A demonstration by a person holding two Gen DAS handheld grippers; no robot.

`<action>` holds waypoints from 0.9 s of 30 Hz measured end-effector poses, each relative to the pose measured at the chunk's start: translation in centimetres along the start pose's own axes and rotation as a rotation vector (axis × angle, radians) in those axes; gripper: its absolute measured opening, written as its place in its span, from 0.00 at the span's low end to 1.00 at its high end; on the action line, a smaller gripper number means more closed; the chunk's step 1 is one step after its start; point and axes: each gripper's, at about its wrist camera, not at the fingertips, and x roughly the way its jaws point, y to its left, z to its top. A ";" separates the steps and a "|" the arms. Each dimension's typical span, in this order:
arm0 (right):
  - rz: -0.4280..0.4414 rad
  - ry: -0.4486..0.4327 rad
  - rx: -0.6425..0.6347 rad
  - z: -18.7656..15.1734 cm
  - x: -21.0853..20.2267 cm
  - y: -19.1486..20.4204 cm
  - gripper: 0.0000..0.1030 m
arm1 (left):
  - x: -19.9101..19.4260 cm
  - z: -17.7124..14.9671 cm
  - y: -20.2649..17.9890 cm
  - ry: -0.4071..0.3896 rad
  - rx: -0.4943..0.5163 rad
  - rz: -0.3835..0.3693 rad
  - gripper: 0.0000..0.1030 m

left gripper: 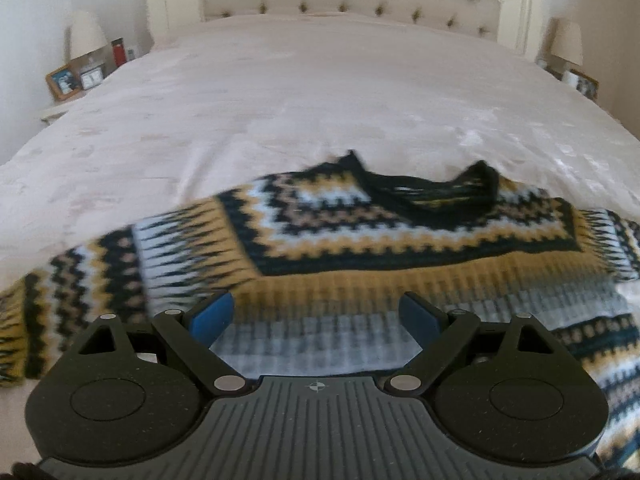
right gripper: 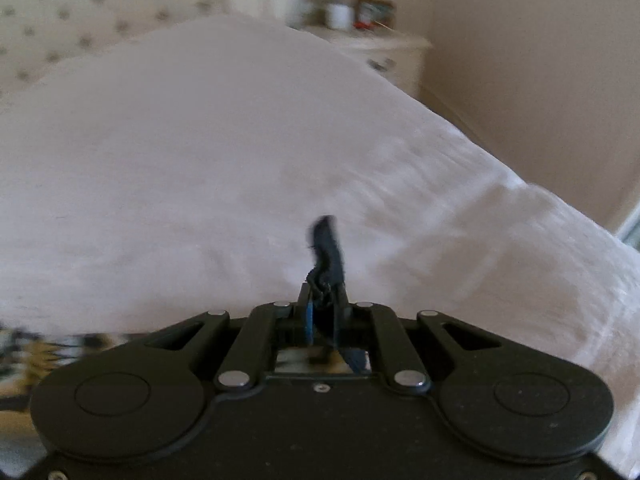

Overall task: Fold small clothes
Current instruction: 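Carry the cuff across the sweater body with the right gripper and release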

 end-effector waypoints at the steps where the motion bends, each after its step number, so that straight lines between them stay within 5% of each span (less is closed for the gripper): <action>1: 0.026 -0.014 -0.017 0.3 -0.9 1.5 0.14 | -0.1 -0.1 0.9 -0.001 -0.002 0.008 0.88; 16: 0.453 -0.084 -0.211 -2.9 -10.4 23.3 0.14 | 1.6 -2.4 11.9 -0.001 -0.127 0.068 0.88; 27: 0.715 -0.014 -0.306 -9.3 -9.6 35.6 0.14 | 1.3 -2.7 15.3 -0.011 -0.200 0.065 0.88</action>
